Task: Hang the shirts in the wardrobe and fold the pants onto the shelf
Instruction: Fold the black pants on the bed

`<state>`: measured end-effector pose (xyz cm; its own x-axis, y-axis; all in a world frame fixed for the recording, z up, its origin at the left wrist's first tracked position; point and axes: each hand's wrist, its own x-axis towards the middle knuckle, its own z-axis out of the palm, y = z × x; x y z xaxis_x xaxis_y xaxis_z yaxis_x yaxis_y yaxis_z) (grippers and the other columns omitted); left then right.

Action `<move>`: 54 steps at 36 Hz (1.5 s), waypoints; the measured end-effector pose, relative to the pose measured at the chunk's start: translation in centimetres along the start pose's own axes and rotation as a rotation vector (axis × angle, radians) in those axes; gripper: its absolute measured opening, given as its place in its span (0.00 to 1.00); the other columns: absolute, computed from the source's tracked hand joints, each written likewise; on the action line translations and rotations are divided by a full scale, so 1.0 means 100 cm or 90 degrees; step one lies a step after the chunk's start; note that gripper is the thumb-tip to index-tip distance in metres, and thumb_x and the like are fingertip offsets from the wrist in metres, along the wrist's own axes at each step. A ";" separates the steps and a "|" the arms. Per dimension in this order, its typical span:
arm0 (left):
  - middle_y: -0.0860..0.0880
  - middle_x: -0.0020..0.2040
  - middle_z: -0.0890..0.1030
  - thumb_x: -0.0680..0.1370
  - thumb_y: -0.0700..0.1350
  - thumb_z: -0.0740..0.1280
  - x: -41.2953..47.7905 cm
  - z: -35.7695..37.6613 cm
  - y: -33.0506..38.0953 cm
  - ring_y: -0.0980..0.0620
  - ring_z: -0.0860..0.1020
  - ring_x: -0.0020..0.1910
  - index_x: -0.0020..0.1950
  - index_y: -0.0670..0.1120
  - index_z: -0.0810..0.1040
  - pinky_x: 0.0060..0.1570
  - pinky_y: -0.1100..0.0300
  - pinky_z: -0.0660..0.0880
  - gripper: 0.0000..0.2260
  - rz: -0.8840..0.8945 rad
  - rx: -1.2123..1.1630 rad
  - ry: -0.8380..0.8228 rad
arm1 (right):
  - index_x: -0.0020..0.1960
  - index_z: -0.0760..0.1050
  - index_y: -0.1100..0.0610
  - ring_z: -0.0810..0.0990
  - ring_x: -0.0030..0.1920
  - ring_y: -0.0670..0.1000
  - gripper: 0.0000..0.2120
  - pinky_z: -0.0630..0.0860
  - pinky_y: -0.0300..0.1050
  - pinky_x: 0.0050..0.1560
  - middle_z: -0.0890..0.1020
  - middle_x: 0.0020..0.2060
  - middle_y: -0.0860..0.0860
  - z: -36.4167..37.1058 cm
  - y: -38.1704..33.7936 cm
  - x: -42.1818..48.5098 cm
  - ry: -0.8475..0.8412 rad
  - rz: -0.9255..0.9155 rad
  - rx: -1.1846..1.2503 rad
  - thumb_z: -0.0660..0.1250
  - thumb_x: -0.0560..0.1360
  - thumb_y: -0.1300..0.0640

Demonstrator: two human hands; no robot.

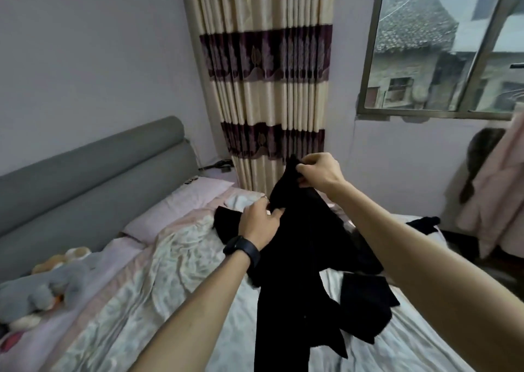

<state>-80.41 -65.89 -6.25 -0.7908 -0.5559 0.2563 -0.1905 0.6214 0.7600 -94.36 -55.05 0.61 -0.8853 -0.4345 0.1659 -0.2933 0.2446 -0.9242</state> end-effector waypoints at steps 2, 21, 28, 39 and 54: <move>0.50 0.30 0.77 0.77 0.50 0.70 0.002 0.008 0.007 0.43 0.79 0.37 0.35 0.48 0.72 0.32 0.52 0.67 0.14 0.006 0.007 0.024 | 0.53 0.82 0.56 0.86 0.42 0.50 0.09 0.83 0.45 0.45 0.86 0.48 0.56 -0.019 0.030 -0.017 -0.018 0.019 0.116 0.74 0.73 0.63; 0.44 0.51 0.84 0.78 0.50 0.71 0.003 0.071 0.091 0.52 0.82 0.27 0.63 0.41 0.79 0.30 0.54 0.83 0.18 -0.121 -0.238 -0.006 | 0.48 0.73 0.52 0.80 0.48 0.56 0.10 0.70 0.49 0.40 0.76 0.42 0.48 0.009 0.280 -0.239 -0.068 0.208 -0.379 0.62 0.81 0.46; 0.40 0.62 0.80 0.82 0.53 0.65 0.034 0.047 0.058 0.39 0.78 0.62 0.70 0.39 0.71 0.61 0.49 0.76 0.23 -0.075 -0.055 -0.112 | 0.35 0.67 0.51 0.78 0.33 0.53 0.16 0.66 0.47 0.32 0.75 0.28 0.47 -0.040 0.259 -0.213 -0.066 0.204 -0.321 0.63 0.80 0.51; 0.53 0.54 0.82 0.70 0.72 0.64 -0.131 0.131 0.018 0.55 0.80 0.55 0.56 0.52 0.78 0.59 0.51 0.77 0.27 0.036 -0.058 -0.408 | 0.30 0.68 0.57 0.66 0.20 0.47 0.19 0.64 0.38 0.23 0.67 0.23 0.52 -0.102 0.164 -0.127 -0.010 0.263 -0.171 0.66 0.78 0.59; 0.55 0.53 0.83 0.79 0.58 0.62 -0.183 0.184 -0.002 0.48 0.81 0.55 0.58 0.54 0.75 0.51 0.51 0.78 0.12 0.056 0.192 -0.329 | 0.48 0.75 0.61 0.82 0.35 0.53 0.07 0.79 0.42 0.28 0.80 0.39 0.57 -0.105 0.201 -0.162 0.181 0.478 0.151 0.58 0.76 0.67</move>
<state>-76.56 -45.72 -22.07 -0.9769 -0.2020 -0.0701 -0.2082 0.8242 0.5267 -89.67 -34.00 -17.03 -0.8820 0.0133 -0.4712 0.4656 0.1795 -0.8666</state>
